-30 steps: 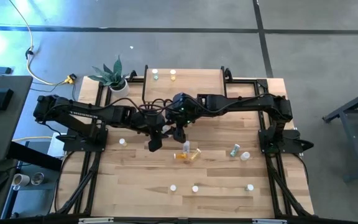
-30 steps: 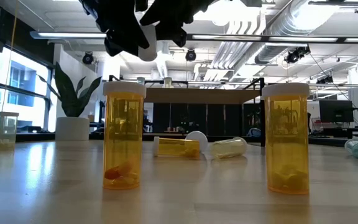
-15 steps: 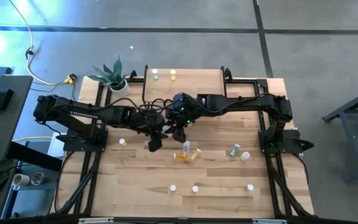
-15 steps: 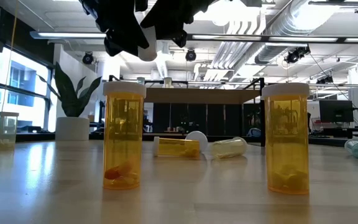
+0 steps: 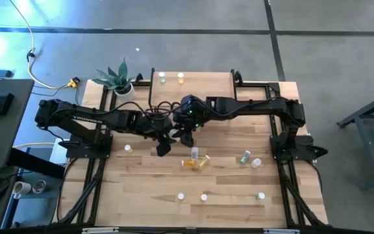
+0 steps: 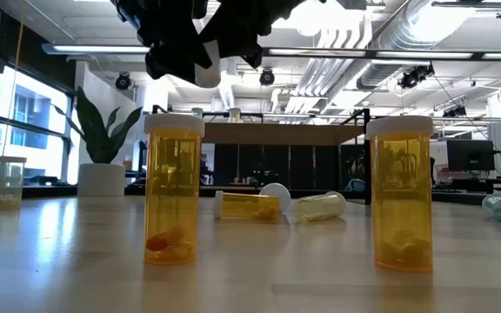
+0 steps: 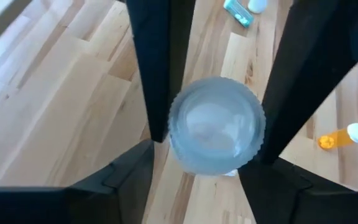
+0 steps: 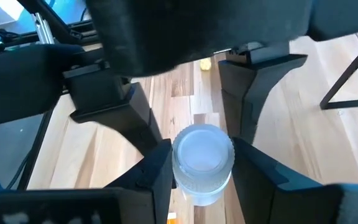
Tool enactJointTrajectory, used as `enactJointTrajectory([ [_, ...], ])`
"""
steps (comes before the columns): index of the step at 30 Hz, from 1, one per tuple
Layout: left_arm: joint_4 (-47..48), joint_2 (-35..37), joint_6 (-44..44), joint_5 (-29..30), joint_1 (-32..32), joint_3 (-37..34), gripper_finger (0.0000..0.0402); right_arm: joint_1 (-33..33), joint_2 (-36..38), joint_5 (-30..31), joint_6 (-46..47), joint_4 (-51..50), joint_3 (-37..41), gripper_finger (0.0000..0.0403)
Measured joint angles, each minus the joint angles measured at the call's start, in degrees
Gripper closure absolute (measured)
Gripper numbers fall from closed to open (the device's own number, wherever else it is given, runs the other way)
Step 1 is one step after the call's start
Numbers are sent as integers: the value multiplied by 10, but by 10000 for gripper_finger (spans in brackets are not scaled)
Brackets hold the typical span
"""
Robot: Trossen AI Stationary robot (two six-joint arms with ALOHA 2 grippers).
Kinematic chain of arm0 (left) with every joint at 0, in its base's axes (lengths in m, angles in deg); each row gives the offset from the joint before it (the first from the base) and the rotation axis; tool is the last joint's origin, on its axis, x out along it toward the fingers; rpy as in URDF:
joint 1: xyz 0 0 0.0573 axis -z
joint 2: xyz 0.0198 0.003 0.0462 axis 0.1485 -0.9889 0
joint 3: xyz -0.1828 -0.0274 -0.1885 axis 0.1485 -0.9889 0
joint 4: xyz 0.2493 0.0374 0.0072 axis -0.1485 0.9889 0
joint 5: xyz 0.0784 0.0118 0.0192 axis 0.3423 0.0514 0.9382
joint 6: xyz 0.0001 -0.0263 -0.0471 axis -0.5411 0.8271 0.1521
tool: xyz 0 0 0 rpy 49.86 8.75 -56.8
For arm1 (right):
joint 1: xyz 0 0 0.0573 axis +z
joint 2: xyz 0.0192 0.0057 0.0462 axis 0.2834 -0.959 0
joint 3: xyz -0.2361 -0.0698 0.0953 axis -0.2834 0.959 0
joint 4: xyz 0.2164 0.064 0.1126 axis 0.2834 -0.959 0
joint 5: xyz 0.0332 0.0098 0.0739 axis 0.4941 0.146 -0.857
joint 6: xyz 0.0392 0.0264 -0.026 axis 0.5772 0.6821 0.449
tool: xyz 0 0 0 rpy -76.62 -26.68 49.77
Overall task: Pick and place medicine bottles onto shelf by color
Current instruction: Put the bottom left white pill bottle on the shelf
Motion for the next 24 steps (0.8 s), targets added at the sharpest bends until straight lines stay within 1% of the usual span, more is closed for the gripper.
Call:
enactJointTrajectory([
  [4,0,0,0,13,-9,0,171,-17,1,1,-4,-3,0,280],
  [12,0,0,-2,-11,-61,0,169,-57,12,2,-16,-22,0,280],
  [24,-8,0,-26,-19,-123,0,170,-147,75,4,-80,-38,0,280],
])
